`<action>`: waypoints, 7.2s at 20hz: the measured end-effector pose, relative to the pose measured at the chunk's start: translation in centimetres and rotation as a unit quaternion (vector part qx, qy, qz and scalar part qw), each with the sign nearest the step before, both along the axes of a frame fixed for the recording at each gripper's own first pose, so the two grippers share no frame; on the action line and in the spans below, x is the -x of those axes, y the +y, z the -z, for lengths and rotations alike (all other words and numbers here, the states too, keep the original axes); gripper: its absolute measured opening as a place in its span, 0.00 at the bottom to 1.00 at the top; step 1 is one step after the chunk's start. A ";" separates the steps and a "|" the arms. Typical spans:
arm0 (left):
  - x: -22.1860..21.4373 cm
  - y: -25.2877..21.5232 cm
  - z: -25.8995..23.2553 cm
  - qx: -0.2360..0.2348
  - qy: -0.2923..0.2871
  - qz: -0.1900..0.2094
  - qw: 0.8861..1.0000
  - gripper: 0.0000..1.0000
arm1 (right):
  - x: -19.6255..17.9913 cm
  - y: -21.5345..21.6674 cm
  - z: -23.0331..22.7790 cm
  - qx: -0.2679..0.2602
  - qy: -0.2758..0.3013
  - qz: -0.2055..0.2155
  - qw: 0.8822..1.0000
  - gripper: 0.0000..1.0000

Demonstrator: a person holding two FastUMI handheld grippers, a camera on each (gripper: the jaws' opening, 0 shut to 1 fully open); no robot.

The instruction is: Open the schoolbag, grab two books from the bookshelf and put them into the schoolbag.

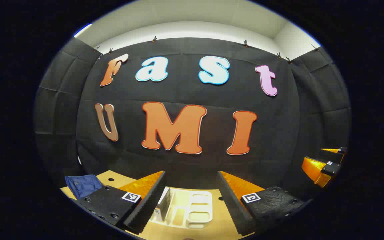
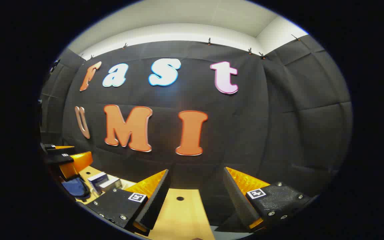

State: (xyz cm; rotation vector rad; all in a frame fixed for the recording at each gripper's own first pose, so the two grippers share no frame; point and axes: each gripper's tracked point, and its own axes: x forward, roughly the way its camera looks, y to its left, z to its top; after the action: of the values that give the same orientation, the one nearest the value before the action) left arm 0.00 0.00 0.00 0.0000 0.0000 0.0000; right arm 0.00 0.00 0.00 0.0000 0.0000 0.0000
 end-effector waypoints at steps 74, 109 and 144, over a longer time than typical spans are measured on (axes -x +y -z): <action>-1.6 38.9 38.7 -0.366 0.326 -0.019 0.872 0.97 | -4.9 20.2 10.8 -0.004 0.082 0.064 0.995 0.94; -4.6 47.9 25.0 -0.185 0.396 -0.026 0.899 0.02 | -9.4 42.5 13.9 -0.003 0.247 -0.193 0.950 0.94; -4.8 51.6 24.3 -0.068 0.404 0.003 0.912 0.02 | -16.4 44.6 17.2 -0.090 0.575 -0.113 0.805 0.25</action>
State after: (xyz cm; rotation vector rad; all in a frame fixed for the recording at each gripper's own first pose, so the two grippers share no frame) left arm 4.77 51.61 -24.30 0.1397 0.8319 -0.0062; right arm 16.39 44.56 -17.21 0.1931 1.2320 0.2426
